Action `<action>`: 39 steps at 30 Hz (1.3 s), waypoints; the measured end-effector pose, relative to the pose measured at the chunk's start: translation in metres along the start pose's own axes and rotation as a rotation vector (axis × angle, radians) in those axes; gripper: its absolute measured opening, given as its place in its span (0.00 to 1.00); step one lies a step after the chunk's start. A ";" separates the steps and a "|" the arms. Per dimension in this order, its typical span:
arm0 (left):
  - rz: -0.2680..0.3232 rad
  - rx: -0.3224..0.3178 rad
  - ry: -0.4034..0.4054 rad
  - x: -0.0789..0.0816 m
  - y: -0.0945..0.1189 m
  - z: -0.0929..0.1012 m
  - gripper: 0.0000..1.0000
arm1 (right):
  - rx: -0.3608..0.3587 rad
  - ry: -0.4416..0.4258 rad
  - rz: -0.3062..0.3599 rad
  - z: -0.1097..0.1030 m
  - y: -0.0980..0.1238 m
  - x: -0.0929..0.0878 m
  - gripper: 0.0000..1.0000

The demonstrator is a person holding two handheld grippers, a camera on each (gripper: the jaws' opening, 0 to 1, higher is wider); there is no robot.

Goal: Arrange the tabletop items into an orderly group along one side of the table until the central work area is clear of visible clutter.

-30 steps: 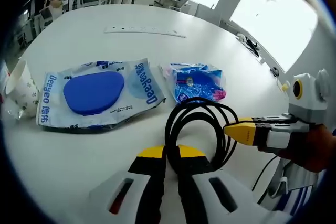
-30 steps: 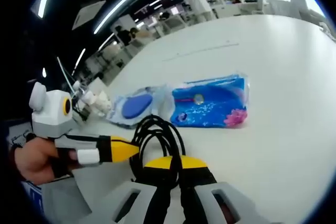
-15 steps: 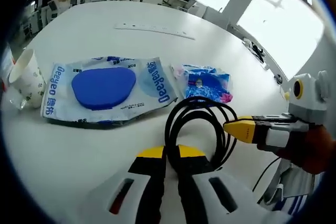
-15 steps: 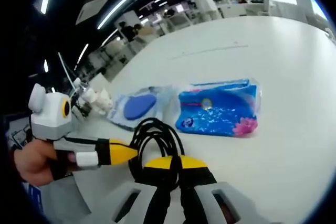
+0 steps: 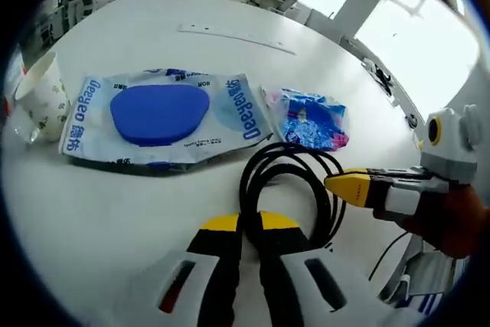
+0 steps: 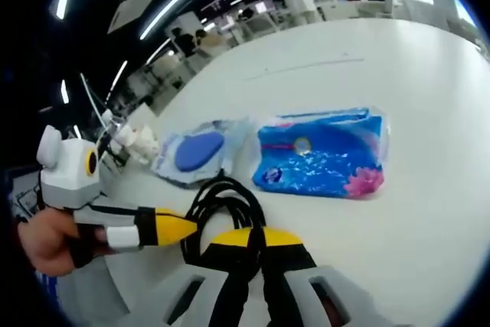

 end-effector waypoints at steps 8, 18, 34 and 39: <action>0.002 0.001 0.009 0.000 -0.002 -0.001 0.04 | -0.005 -0.006 -0.009 0.003 -0.003 -0.001 0.00; 0.005 0.005 0.019 -0.001 -0.002 -0.001 0.04 | -0.005 -0.010 -0.023 0.004 -0.005 -0.001 0.00; 0.011 -0.011 -0.001 0.003 0.010 -0.007 0.06 | -0.023 -0.002 0.009 0.006 0.007 0.006 0.05; 0.032 -0.024 -0.017 0.006 0.021 -0.011 0.07 | -0.014 0.008 0.016 0.010 0.016 0.003 0.08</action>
Point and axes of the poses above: the point that each gripper's makers call its tool centre point, and the gripper's own axes: y roughly backward along the fingers, z roughly to its right, x roughly out of its top, the point moved 8 cm from there along y, roughly backward along the fingers, and after that the axes turned 5 degrees about z, right-handed, at the moved point
